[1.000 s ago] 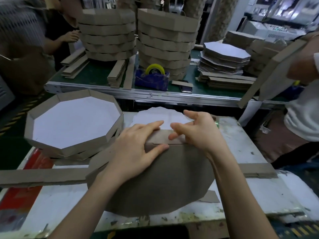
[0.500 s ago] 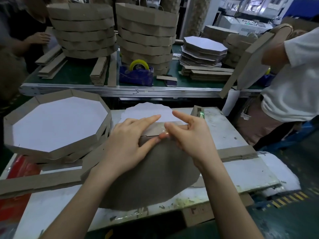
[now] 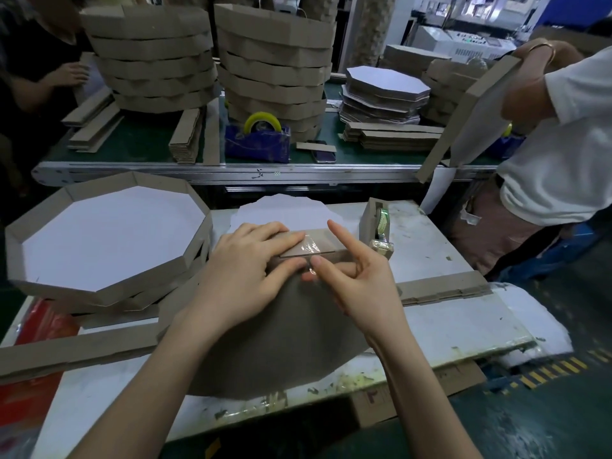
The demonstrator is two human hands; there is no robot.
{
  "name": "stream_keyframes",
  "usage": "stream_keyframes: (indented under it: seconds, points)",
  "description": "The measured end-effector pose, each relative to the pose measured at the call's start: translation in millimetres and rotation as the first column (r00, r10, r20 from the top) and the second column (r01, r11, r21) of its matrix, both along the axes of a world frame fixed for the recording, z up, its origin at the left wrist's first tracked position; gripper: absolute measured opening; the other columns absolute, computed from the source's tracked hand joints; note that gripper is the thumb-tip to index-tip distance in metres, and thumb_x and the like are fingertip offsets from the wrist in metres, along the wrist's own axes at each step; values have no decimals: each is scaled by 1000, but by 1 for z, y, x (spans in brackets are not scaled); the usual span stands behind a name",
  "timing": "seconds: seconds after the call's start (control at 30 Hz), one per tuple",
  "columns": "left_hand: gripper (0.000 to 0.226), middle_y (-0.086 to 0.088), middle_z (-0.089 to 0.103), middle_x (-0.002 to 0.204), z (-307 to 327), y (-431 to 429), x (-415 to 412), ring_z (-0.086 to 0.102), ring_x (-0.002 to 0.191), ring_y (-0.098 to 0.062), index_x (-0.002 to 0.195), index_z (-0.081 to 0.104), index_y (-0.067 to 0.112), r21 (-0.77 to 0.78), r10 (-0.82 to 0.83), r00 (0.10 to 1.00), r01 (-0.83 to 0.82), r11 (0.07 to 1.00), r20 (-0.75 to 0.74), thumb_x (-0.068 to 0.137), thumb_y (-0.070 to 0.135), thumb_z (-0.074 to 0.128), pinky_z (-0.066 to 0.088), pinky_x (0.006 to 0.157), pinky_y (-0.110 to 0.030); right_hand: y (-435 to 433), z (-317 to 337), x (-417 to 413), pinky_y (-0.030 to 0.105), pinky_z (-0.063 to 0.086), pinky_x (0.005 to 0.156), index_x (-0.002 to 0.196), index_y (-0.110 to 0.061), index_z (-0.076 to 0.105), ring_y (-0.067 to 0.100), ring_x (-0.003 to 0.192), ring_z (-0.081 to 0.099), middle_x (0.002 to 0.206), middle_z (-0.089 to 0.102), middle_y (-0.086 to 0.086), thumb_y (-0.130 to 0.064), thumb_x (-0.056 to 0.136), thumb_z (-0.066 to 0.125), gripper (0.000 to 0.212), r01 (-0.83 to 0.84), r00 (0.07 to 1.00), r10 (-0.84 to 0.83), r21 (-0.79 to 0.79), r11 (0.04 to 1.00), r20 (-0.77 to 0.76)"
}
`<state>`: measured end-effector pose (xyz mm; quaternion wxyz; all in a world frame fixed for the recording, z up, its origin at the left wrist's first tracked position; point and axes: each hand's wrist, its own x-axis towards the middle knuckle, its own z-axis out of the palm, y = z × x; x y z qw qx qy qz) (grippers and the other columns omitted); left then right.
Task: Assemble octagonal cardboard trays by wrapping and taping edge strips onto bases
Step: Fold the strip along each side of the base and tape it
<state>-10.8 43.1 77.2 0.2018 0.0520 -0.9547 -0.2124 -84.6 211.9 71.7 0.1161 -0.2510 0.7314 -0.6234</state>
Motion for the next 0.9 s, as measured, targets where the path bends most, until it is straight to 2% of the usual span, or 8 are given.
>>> stream_keyframes:
  seconds: [0.17, 0.27, 0.43, 0.53, 0.6, 0.7, 0.8, 0.9]
  points:
    - [48, 18, 54, 134, 3, -1, 1, 46, 121, -12, 134, 52, 45, -33, 14, 999, -13, 999, 43, 90, 55, 37, 39, 97, -36, -2, -10, -2, 5, 41, 53, 152, -27, 38, -4, 51, 59, 75, 77, 0, -20, 94, 68, 65, -42, 999, 40, -74, 996, -27]
    - [44, 17, 58, 132, 10, 5, -4, 50, 121, -12, 124, 58, 52, 30, 56, 998, -57, 998, 31, 86, 60, 36, 42, 99, -39, -3, -16, -2, 7, 42, 52, 149, -33, 40, -4, 51, 59, 69, 75, 4, -16, 95, 66, 62, -55, 996, 48, -101, 993, -75]
    - [36, 13, 70, 106, 13, 16, -16, 62, 101, -15, 111, 68, 49, -4, 115, 992, -116, 993, -41, 85, 68, 52, 39, 77, -31, 3, -26, -7, 12, 48, 65, 144, -49, 33, 9, 56, 67, 58, 69, 4, -8, 95, 64, 71, -56, 988, 51, -29, 998, -145]
    - [37, 14, 70, 100, 10, 13, -16, 63, 94, -17, 112, 69, 46, -31, 120, 991, -122, 992, -52, 85, 66, 54, 38, 73, -32, 12, -32, -6, 15, 48, 59, 146, -47, 33, 12, 46, 60, 48, 61, 1, -4, 95, 61, 72, -81, 982, 77, -14, 997, -173]
    - [45, 17, 69, 103, 11, 11, -18, 61, 95, -16, 117, 66, 45, -89, 114, 993, -115, 989, -14, 83, 69, 51, 34, 73, -32, 15, -32, -13, 17, 46, 56, 143, -35, 46, 9, 43, 54, 45, 56, 0, -3, 97, 57, 57, -6, 974, -12, -78, 997, -226]
    - [55, 17, 66, 106, 11, 8, -20, 57, 98, -15, 125, 60, 45, -152, 115, 991, -103, 983, 72, 81, 73, 45, 30, 73, -32, 15, -23, -29, 16, 45, 57, 119, -26, 66, 7, 43, 53, 45, 55, 1, -2, 99, 54, 33, 119, 921, -163, -143, 983, -354]
    - [61, 14, 66, 114, 11, 6, -18, 58, 103, -17, 128, 60, 38, -157, 140, 986, -125, 980, 87, 78, 72, 50, 37, 77, -34, 15, -13, -48, 17, 45, 55, 102, -28, 69, 6, 46, 55, 52, 56, 10, -4, 97, 51, 31, 196, 889, -276, -240, 951, -366]
    - [72, 13, 63, 126, 11, 8, -14, 57, 110, -18, 135, 55, 32, -197, 160, 982, -138, 971, 102, 75, 73, 52, 40, 84, -35, 17, -4, -72, 21, 48, 57, 104, -28, 69, 7, 59, 59, 66, 67, -2, -8, 98, 52, 27, 259, 886, -305, -173, 950, -349]
